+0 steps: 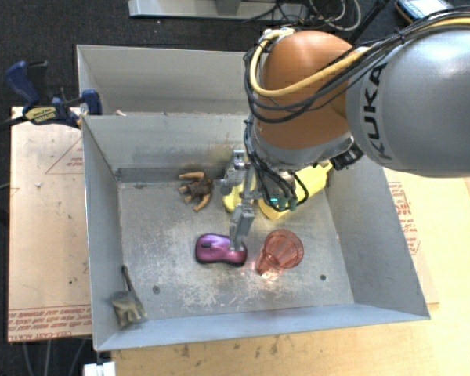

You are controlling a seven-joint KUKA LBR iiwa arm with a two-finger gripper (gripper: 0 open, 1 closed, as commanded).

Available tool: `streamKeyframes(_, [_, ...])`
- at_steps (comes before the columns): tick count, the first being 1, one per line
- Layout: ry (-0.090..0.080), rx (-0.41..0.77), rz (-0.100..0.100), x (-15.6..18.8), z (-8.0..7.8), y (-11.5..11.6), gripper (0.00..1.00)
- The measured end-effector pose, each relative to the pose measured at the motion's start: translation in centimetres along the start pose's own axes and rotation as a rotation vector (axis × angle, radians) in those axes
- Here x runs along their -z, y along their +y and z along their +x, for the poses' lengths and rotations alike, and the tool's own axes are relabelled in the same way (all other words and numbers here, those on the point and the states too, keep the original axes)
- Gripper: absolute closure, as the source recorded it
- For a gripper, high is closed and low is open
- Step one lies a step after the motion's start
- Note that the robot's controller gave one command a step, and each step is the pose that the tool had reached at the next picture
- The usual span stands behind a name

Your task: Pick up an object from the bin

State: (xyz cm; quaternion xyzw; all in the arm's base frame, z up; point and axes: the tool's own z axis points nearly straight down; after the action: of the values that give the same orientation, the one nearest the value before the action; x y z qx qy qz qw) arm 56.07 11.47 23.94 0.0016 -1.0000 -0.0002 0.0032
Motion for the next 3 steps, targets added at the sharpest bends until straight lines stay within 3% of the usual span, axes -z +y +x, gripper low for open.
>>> streamKeyframes(1, [-0.007,-0.003,-0.001,0.4,-0.1,-0.1,0.0])
streamKeyframes(2, [-0.018,0.019,-0.002,-2.7,0.0,0.0,0.0])
streamKeyframes(3, [-0.011,0.036,-0.001,-9.1,1.5,-0.7,0.0])
